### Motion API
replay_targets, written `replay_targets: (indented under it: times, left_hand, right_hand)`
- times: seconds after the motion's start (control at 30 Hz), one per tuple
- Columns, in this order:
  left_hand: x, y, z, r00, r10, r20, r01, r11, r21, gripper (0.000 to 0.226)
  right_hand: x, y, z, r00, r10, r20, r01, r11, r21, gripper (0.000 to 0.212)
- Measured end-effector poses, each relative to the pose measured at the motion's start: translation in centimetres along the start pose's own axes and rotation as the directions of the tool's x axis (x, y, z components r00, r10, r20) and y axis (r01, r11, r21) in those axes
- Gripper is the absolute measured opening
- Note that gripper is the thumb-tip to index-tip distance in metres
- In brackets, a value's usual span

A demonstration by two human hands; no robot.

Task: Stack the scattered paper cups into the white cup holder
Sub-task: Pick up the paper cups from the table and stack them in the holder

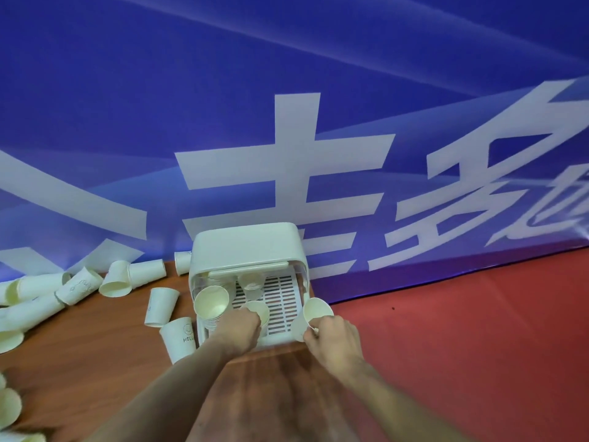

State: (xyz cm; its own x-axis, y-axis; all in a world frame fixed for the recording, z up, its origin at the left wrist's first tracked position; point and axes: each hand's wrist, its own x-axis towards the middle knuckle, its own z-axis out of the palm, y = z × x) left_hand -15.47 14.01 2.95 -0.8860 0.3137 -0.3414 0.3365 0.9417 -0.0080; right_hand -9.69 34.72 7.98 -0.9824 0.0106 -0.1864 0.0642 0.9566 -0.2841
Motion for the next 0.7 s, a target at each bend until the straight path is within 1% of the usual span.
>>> replay_targets:
  times: [0.27,0.4,0.53,0.7]
  left_hand:
    - [0.1,-0.2,-0.3,0.996,-0.051,-0.07,0.052,0.999,0.007,0.035]
    - [0.2,-0.3,0.4,0.998,-0.058,-0.032,0.058,0.998,-0.014,0.033]
    - [0.1,-0.1,0.6,0.999,-0.044,0.011,0.044,0.999,-0.025,0.036]
    - [-0.3,-0.7,-0.3,0.999,-0.037,0.003,0.037,0.997,-0.062,0.039]
  right_hand:
    - [0.3,-1.0,-1.0,0.998,-0.058,-0.031,0.058,0.998,0.004,0.03]
    - [0.3,-1.0,-1.0,0.996,-0.077,-0.054,0.078,0.997,0.001,0.031]
    - [0.3,-0.9,-1.0,0.995,-0.09,-0.047,0.09,0.996,-0.004,0.031]
    - [0.6,-1.9,-1.4,0.991,-0.128,-0.04,0.127,0.992,-0.021,0.027]
